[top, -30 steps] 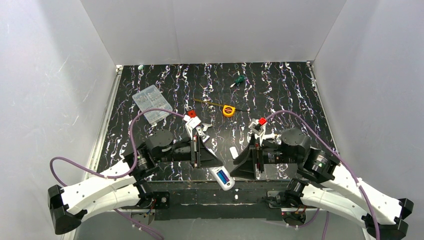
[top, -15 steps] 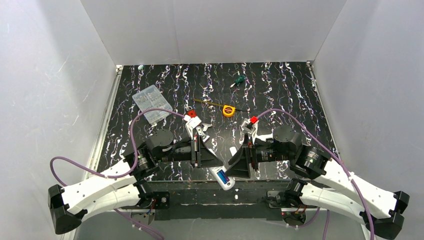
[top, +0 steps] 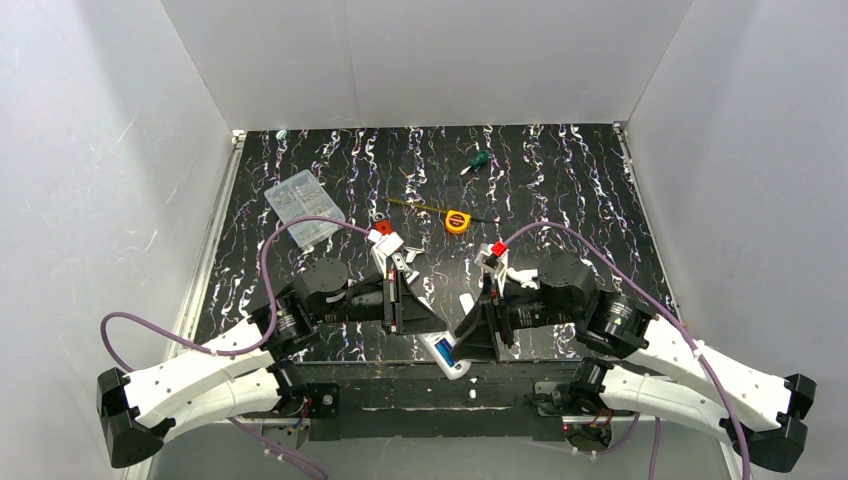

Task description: Load the batteries into the remote control

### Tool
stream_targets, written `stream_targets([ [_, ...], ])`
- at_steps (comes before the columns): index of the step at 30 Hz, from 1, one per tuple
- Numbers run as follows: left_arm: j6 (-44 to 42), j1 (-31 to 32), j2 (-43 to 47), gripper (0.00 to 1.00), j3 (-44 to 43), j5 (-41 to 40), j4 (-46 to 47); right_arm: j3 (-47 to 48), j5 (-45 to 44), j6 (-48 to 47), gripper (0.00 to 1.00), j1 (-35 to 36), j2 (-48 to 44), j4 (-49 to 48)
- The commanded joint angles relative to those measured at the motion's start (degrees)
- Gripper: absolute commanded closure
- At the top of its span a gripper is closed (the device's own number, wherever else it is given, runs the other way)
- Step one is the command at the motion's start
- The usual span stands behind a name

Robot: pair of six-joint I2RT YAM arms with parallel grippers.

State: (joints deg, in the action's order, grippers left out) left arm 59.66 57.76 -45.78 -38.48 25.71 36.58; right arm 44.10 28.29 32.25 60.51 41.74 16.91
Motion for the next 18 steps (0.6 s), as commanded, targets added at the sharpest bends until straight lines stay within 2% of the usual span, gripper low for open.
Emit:
stream_targets([
  [1, 0.4, 0.0, 0.7, 1.0, -2.4, 0.5, 4.6, 1.3, -0.4, -0.7, 0.3, 0.6, 0.3, -3.8],
  [10, 0.5, -0.1, 0.7, 1.0, -2.3, 0.4, 4.6, 1.4, -0.7, -0.4, 0.26, 1.1, 1.3, -4.9],
  [18, 0.4, -0.1, 1.0, 1.0, -2.3, 0.4, 4.5, 1.8, -0.7, -0.4, 0.37, 1.3, 2.3, -5.4],
])
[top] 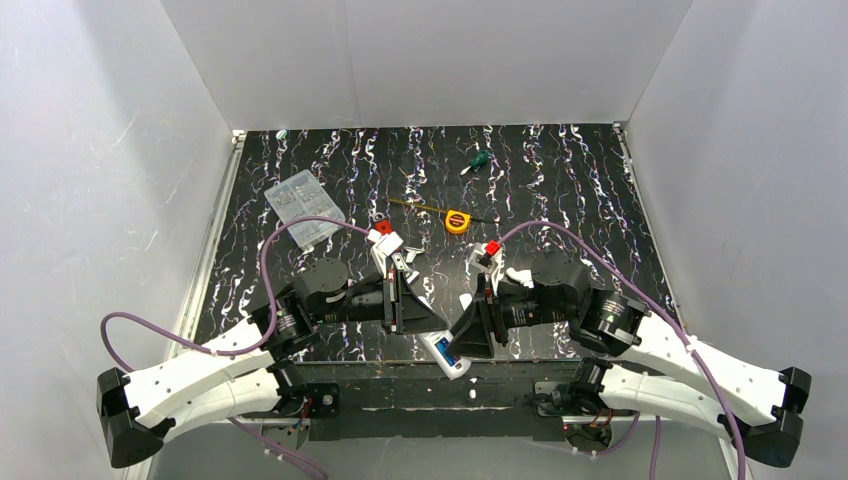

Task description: Load the batteries into the remote control

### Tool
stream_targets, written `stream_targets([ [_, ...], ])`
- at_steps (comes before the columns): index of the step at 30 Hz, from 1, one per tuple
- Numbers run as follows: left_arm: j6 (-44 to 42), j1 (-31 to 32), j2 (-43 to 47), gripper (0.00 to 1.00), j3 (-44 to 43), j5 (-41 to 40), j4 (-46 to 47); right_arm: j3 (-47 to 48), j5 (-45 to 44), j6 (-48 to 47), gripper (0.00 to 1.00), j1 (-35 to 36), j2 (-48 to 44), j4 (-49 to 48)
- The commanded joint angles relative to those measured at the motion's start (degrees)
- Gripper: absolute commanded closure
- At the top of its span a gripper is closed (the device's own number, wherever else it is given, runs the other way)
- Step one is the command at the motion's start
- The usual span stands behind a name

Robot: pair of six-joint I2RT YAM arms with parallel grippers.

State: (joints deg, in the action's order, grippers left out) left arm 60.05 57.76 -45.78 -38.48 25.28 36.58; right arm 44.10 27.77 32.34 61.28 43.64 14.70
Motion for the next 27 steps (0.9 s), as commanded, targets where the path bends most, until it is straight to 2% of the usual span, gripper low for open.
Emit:
stream_targets([
  [1, 0.0, -0.1, 1.0, 1.0, -2.3, 0.8, 4.5, 1.8, -0.2, -0.5, 0.37, 0.5, 0.7, -3.2],
  [10, 0.0, -0.1, 1.3, 1.0, -2.1, 0.6, 4.3, 1.8, -1.0, -0.6, 0.45, 0.7, 1.1, -3.0],
  [23, 0.2, -0.1, 1.6, 1.0, -2.2, -0.6, 3.7, 2.6, -2.7, -1.3, 0.67, 1.0, 2.1, -0.7],
  [27, 0.0, -0.1, 1.7, 1.0, -2.2, -1.1, 3.3, 3.1, -3.1, -1.7, 0.68, 1.0, 2.6, 0.1],
])
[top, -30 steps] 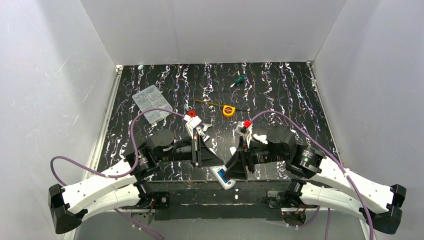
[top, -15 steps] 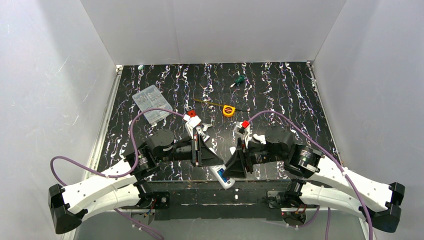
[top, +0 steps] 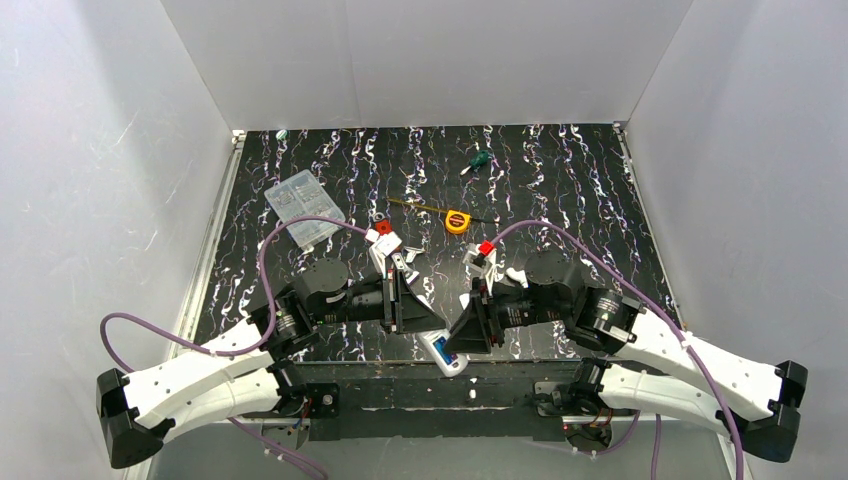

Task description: Load the batteries into the remote control

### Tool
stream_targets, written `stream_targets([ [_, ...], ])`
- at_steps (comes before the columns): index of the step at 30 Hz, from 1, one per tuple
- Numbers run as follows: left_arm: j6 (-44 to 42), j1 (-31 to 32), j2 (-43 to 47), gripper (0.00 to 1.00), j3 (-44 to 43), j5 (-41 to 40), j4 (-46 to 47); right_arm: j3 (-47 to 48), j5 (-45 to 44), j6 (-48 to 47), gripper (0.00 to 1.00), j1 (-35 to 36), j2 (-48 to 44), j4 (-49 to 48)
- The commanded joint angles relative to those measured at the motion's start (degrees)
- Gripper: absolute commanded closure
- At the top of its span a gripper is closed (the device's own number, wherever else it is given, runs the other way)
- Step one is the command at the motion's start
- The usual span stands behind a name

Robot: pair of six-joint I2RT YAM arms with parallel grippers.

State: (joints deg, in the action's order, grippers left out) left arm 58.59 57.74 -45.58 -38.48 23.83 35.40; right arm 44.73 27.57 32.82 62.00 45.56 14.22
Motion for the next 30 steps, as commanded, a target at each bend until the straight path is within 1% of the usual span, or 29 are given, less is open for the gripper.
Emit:
stream_targets([
  [1, 1.4, -0.1, 1.7, 1.0, -2.2, 0.3, 4.4, 2.5, -2.9, -2.2, 0.64, 0.3, 0.7, 0.5],
  [3, 1.4, -0.1, 1.6, 1.0, -2.0, 0.3, 4.4, 2.2, -2.9, -2.2, 0.53, 0.3, 0.3, 0.0],
  [5, 1.4, -0.1, 1.5, 1.0, -1.9, 0.2, 4.5, 1.9, -2.7, -1.8, 0.45, 0.3, -0.3, -1.1],
  [8, 1.5, 0.0, 1.2, 1.0, -1.9, 0.2, 4.8, 1.0, -1.8, -1.1, 0.42, 0.3, -1.4, -3.2],
  [10, 1.6, -0.1, 1.0, 1.0, -1.9, 0.2, 5.1, 0.8, -1.6, -0.8, 0.43, 0.3, -1.7, -3.8],
  [14, 1.8, -0.1, 0.5, 1.0, -2.0, 0.3, 5.6, 1.0, -2.1, -0.8, 0.49, 0.3, -1.3, -3.3],
  [16, 1.8, -0.1, 0.6, 1.0, -2.1, 0.3, 5.5, 1.1, -2.1, -0.8, 0.5, 0.3, -0.8, -3.2],
  [25, 1.4, 0.0, 1.4, 1.0, -1.8, -0.9, 4.7, 1.3, -1.5, -0.9, 0.44, 0.4, 0.2, -3.6],
  [26, 1.4, -0.1, 1.4, 1.0, -1.7, -1.0, 4.7, 1.3, -1.6, -0.9, 0.45, 0.4, 0.2, -3.5],
  [30, 1.4, -0.1, 1.4, 1.0, -1.8, -1.1, 4.7, 1.1, -1.7, -0.8, 0.55, 0.5, 0.1, -3.4],
])
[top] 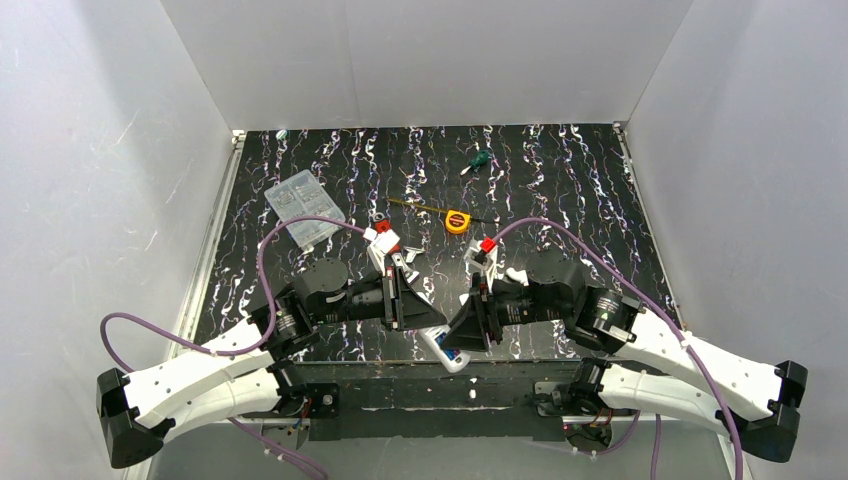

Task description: Load the batteries into the remote control

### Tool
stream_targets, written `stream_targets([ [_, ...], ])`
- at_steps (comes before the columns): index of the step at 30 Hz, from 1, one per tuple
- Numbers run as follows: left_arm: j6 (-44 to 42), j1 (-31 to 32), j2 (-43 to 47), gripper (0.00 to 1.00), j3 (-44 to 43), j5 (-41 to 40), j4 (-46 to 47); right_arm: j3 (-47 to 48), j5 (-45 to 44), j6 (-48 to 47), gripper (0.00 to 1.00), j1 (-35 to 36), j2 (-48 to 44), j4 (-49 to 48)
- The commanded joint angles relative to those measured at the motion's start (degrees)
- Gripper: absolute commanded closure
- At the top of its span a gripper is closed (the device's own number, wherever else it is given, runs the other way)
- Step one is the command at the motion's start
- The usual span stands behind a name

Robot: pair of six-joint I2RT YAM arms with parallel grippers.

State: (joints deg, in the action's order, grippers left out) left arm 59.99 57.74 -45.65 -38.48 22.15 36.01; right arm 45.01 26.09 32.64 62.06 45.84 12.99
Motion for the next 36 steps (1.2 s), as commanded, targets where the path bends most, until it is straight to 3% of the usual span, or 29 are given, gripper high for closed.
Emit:
stream_targets([
  [1, 0.0, -0.1, 1.5, 1.0, -1.8, 0.5, 4.0, 0.9, -0.4, -0.7, 0.58, 0.4, -0.1, -2.0],
  [16, -0.2, -0.1, 3.3, 1.0, -1.7, -2.7, 0.5, 2.5, -5.6, -2.7, 0.82, 1.1, 2.4, 3.7],
  [21, -0.2, -0.1, 3.5, 1.0, -1.3, -3.3, 0.2, 2.9, -6.3, -3.2, 0.99, 1.1, 2.6, 4.5],
  [26, -0.4, -0.1, 3.6, 1.0, -0.7, -3.3, 1.0, 2.3, -5.8, -2.8, 0.99, 1.1, 1.5, 2.8],
  [32, -0.1, -0.1, 3.6, 1.0, 0.8, -3.2, 4.9, -0.7, -3.6, -0.7, 0.42, 1.1, -2.8, -3.8],
  [34, -0.1, -0.1, 3.6, 1.0, 1.0, -3.0, 5.7, -1.6, -4.2, 0.1, 0.32, 1.1, -4.4, -5.4],
  [36, -0.5, -0.1, 3.8, 1.0, 1.1, -3.2, 5.1, -2.0, -5.6, 0.5, 0.29, 1.1, -5.6, -6.2],
])
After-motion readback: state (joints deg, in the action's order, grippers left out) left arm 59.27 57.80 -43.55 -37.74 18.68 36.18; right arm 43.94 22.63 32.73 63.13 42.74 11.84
